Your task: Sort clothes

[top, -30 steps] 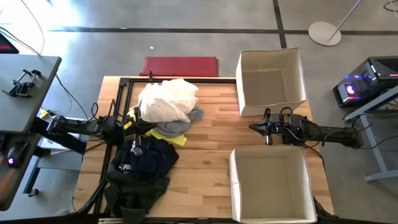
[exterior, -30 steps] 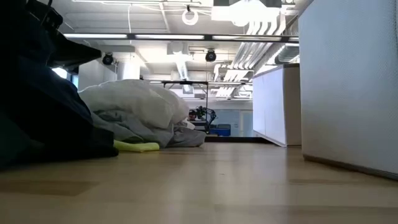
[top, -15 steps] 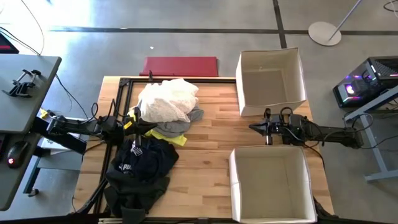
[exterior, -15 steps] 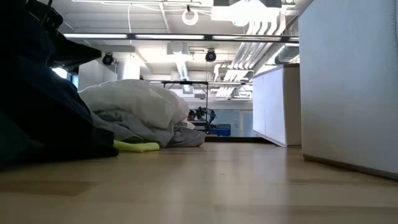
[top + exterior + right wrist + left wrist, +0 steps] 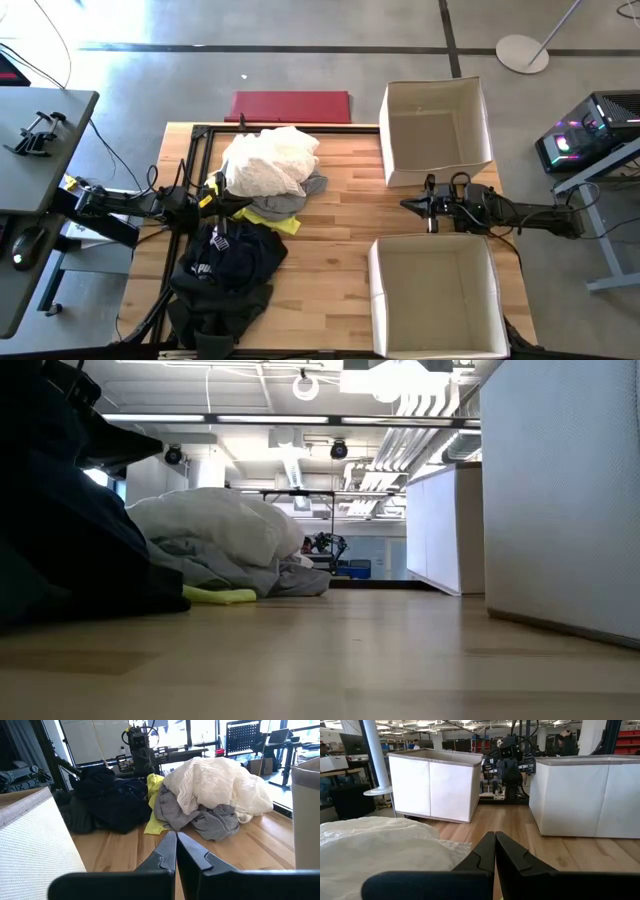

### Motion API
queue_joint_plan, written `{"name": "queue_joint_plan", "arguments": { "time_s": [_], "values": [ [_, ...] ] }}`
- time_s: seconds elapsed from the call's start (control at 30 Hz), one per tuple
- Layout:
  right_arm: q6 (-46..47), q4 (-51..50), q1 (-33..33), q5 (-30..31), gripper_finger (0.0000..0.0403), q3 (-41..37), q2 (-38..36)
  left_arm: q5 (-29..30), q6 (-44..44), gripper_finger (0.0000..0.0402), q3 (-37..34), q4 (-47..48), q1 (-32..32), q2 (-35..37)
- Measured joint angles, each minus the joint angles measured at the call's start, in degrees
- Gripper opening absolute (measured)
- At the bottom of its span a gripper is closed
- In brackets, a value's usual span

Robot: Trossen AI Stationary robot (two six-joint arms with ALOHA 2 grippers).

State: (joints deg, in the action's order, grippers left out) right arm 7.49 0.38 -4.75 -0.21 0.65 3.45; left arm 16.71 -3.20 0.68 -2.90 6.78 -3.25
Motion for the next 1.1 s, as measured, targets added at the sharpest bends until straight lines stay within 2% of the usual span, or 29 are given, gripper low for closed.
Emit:
{"name": "queue_joint_plan", "arguments": {
  "time_s": [0.2, 0.37, 0.47, 0.53, 0.57, 0.63, 0.73, 0.87, 1.0, 1.1],
  "values": [
    [0.0, 0.0, 0.0, 0.0, 0.0000, 0.0, 0.0, 0.0, 0.8, 0.0000, 0.0, -0.2, 0.0, 0.0],
    [0.0, 0.0, 0.0, 0.0, 0.0000, 0.0, 0.0, -2.2, 12.3, 0.0000, 0.0, -2.9, 0.0, -0.3],
    [0.0, 0.0, 0.0, 0.0, 0.0000, 0.0, 0.0, -9.6, 16.7, 0.0000, 0.0, -11.9, 0.0, -2.2],
    [0.0, 0.0, 0.0, 0.0, 0.0000, 0.0, 0.0, -13.6, 16.2, 0.0000, 0.0, -21.6, 0.1, -4.6],
    [0.0, 0.0, 0.0, 0.0, 0.0000, 0.0, 0.0, -13.9, 14.7, 0.0000, 0.3, -25.1, 0.1, -6.3],
    [0.0, 0.0, 0.0, 0.0, 0.0000, 0.0, 0.0, -12.3, 10.8, 0.0000, 2.9, -26.1, -0.2, -10.2],
    [0.0, 0.0, 0.0, 0.0, 0.0000, 0.0, 0.0, -5.8, 4.2, 0.0000, 11.3, -17.6, -1.8, -19.4],
    [0.0, 0.0, 0.0, 0.0, 0.0000, 0.0, -0.1, 1.3, -0.3, 0.0000, 26.5, 1.0, -6.7, -35.2],
    [0.0, 0.0, 0.0, 0.0, 0.0000, 0.0, 0.0, 2.1, -4.5, 0.0011, 40.3, 16.9, -13.2, -49.8],
    [0.0, 0.0, 0.0, 0.0, 0.0000, 0.0, 0.0, 1.6, -7.8, 0.0039, 48.3, 26.5, -17.5, -58.5]
  ]
}}
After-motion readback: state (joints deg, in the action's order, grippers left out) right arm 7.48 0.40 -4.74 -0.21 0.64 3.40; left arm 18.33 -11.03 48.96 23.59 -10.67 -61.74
